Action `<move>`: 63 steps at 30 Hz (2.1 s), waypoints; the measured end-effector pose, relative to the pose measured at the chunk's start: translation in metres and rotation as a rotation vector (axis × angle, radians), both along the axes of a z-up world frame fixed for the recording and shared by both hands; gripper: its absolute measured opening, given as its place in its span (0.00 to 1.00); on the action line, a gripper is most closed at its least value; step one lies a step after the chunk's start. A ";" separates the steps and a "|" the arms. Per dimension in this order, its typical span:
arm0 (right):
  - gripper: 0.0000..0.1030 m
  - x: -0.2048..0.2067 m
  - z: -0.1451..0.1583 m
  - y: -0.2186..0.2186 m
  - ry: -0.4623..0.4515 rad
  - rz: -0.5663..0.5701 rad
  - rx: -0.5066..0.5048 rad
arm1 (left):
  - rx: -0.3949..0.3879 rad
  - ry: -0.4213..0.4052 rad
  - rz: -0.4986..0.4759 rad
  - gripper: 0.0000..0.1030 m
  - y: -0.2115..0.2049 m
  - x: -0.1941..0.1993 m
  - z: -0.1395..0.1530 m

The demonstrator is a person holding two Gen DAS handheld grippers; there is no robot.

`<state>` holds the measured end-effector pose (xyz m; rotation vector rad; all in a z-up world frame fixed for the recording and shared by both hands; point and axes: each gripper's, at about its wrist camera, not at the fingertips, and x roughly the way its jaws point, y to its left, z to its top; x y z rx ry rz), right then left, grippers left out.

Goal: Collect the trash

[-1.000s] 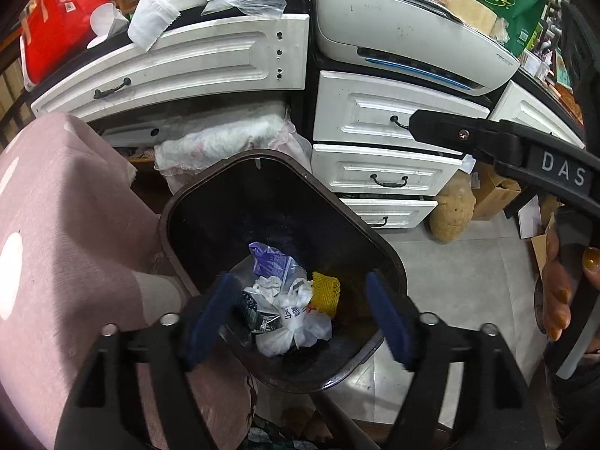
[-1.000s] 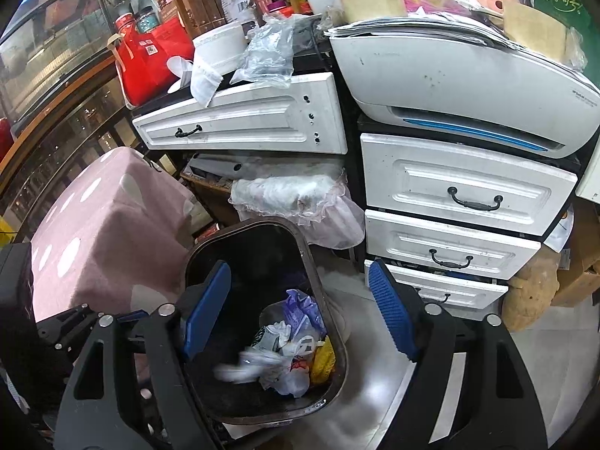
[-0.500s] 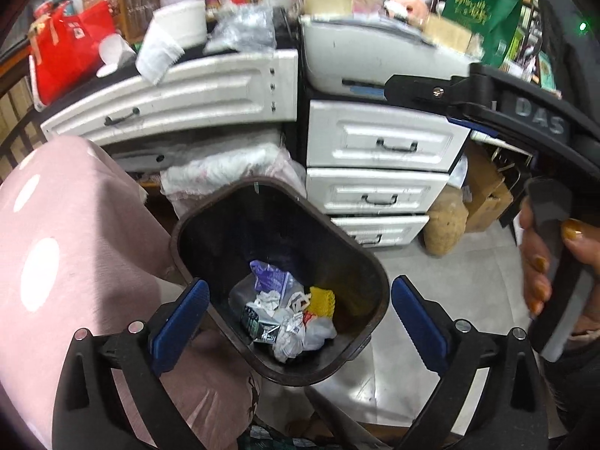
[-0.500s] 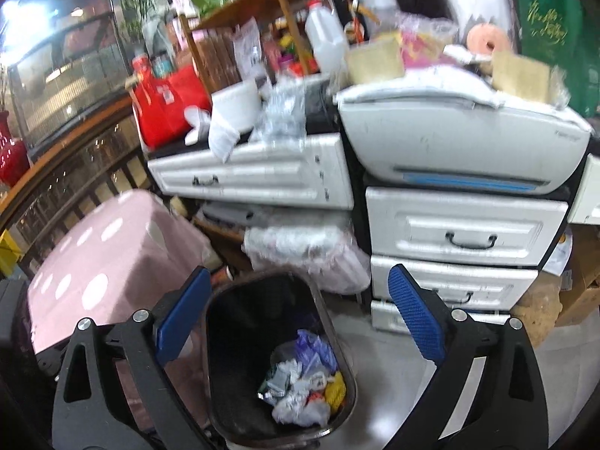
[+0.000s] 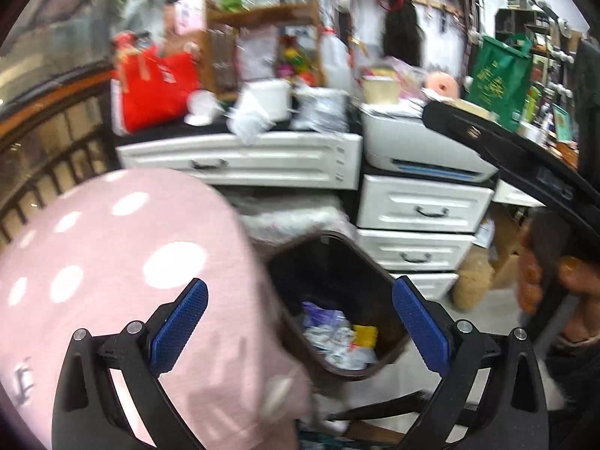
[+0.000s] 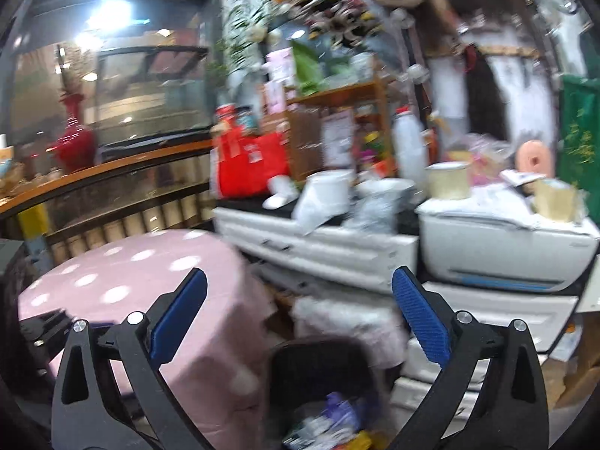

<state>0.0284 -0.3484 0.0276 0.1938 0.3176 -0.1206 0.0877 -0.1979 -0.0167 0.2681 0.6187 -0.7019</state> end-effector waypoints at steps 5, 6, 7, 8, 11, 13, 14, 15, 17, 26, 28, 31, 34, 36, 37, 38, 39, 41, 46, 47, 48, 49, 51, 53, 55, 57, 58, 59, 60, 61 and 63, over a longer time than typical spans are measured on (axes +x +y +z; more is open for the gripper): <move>0.95 -0.002 0.001 0.038 0.015 0.081 0.019 | -0.024 -0.061 0.071 0.94 0.045 -0.007 0.009; 0.95 -0.004 0.000 0.046 0.017 0.092 0.011 | -0.021 -0.072 0.098 0.94 0.052 -0.009 0.011; 0.95 -0.006 0.000 0.052 0.017 0.098 0.008 | -0.017 -0.078 0.117 0.94 0.058 -0.011 0.012; 0.95 -0.009 -0.001 0.059 0.015 0.104 0.007 | -0.015 -0.080 0.132 0.94 0.063 -0.012 0.013; 0.95 -0.015 -0.004 0.074 0.026 0.129 -0.009 | -0.028 -0.088 0.195 0.94 0.084 -0.018 0.017; 0.95 -0.023 -0.005 0.087 0.030 0.143 -0.038 | -0.042 -0.093 0.236 0.94 0.098 -0.021 0.020; 0.95 -0.027 -0.005 0.091 0.026 0.145 -0.048 | -0.053 -0.097 0.261 0.94 0.104 -0.024 0.022; 0.95 -0.030 -0.005 0.094 0.021 0.146 -0.055 | -0.062 -0.100 0.279 0.94 0.109 -0.025 0.024; 0.95 -0.038 -0.005 0.103 0.009 0.152 -0.070 | -0.087 -0.109 0.326 0.94 0.121 -0.030 0.027; 0.95 -0.067 -0.001 0.120 -0.033 0.154 -0.094 | -0.157 -0.196 0.471 0.94 0.151 -0.059 0.041; 0.95 -0.070 0.000 0.122 -0.034 0.156 -0.115 | -0.184 -0.205 0.480 0.94 0.155 -0.065 0.044; 0.95 -0.074 -0.001 0.126 -0.030 0.167 -0.131 | -0.190 -0.216 0.479 0.94 0.155 -0.071 0.046; 0.95 -0.078 -0.001 0.129 -0.040 0.173 -0.139 | -0.190 -0.237 0.479 0.94 0.155 -0.076 0.047; 0.95 -0.079 -0.001 0.129 -0.045 0.180 -0.136 | -0.182 -0.251 0.479 0.94 0.154 -0.079 0.047; 0.95 -0.080 -0.001 0.129 -0.045 0.183 -0.132 | -0.182 -0.252 0.478 0.94 0.154 -0.080 0.047; 0.95 -0.081 -0.001 0.129 -0.045 0.186 -0.128 | -0.185 -0.252 0.478 0.94 0.155 -0.081 0.047; 0.95 -0.081 -0.001 0.129 -0.041 0.189 -0.122 | -0.191 -0.251 0.479 0.94 0.156 -0.082 0.047; 0.95 -0.081 -0.002 0.129 -0.037 0.192 -0.115 | -0.194 -0.247 0.479 0.94 0.157 -0.082 0.047; 0.95 -0.083 -0.002 0.129 -0.046 0.190 -0.116 | -0.188 -0.258 0.476 0.94 0.156 -0.085 0.047; 0.95 -0.083 -0.002 0.128 -0.046 0.190 -0.115 | -0.185 -0.260 0.477 0.94 0.156 -0.086 0.047; 0.95 -0.083 -0.002 0.128 -0.045 0.190 -0.112 | -0.185 -0.261 0.477 0.94 0.156 -0.086 0.047; 0.95 -0.083 -0.002 0.128 -0.045 0.191 -0.112 | -0.189 -0.260 0.476 0.94 0.157 -0.086 0.047; 0.95 -0.084 -0.002 0.128 -0.046 0.190 -0.114 | -0.193 -0.260 0.476 0.94 0.157 -0.086 0.048; 0.95 -0.084 -0.002 0.128 -0.045 0.191 -0.113 | -0.192 -0.262 0.477 0.94 0.157 -0.087 0.048; 0.95 -0.084 -0.002 0.128 -0.045 0.190 -0.114 | -0.193 -0.261 0.475 0.94 0.157 -0.087 0.048; 0.95 -0.083 -0.002 0.128 -0.043 0.190 -0.114 | -0.193 -0.261 0.475 0.94 0.157 -0.087 0.048; 0.95 -0.083 -0.002 0.127 -0.042 0.191 -0.114 | -0.192 -0.262 0.475 0.94 0.157 -0.087 0.048; 0.95 -0.083 -0.002 0.127 -0.041 0.191 -0.114 | -0.192 -0.261 0.474 0.94 0.157 -0.086 0.048; 0.95 -0.083 -0.002 0.127 -0.041 0.190 -0.114 | -0.193 -0.260 0.475 0.94 0.156 -0.087 0.048; 0.95 -0.083 -0.002 0.126 -0.041 0.190 -0.113 | -0.193 -0.259 0.474 0.94 0.157 -0.086 0.048; 0.95 -0.083 -0.001 0.125 -0.042 0.188 -0.111 | -0.194 -0.257 0.473 0.94 0.158 -0.087 0.049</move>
